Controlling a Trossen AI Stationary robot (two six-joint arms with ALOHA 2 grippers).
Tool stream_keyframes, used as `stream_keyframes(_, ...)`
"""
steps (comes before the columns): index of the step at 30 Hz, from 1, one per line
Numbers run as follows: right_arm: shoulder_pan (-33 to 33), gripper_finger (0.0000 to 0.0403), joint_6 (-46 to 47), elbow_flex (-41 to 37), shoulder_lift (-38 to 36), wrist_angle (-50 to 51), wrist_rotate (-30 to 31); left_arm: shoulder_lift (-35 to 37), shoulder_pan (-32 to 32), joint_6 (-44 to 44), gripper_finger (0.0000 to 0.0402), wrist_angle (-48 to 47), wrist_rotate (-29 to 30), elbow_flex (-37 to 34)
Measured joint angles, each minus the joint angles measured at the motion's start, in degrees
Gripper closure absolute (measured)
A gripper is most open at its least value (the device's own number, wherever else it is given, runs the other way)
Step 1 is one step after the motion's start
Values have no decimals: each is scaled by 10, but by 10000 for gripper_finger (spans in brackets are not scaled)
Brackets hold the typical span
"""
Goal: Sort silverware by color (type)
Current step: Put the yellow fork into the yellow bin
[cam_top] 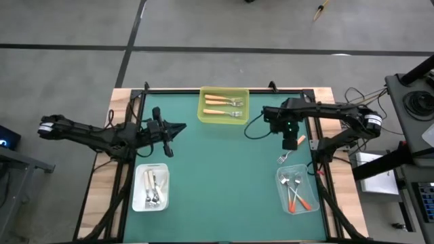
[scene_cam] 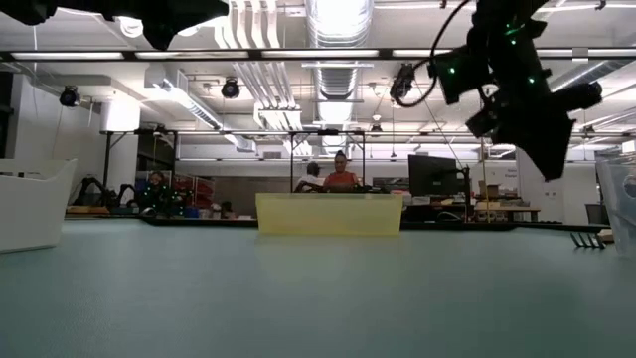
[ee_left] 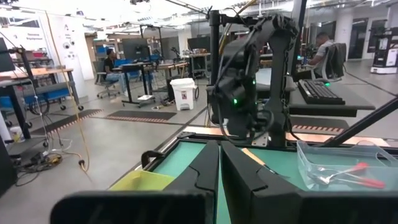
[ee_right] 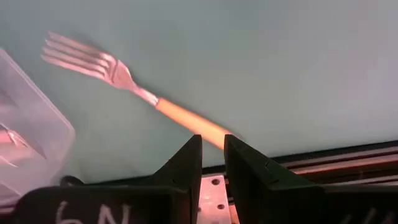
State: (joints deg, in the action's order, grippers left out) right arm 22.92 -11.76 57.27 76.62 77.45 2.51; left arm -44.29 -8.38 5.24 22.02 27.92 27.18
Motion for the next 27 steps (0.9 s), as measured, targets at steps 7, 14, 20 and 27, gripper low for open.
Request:
stream_keyframes(7,0,344,-36,-58,0,-4,0,-5,0,-3,402,0,0,0)
stream_keyframes(14,0,344,-132,-94,0,-25,4,-3,0,1,402,15,0,0)
stream_keyframes(20,-7,344,-196,-117,0,-54,5,-3,0,9,402,17,0,0)
stream_keyframes(27,-25,344,-159,-130,0,-91,-14,-2,0,18,402,15,0,0)
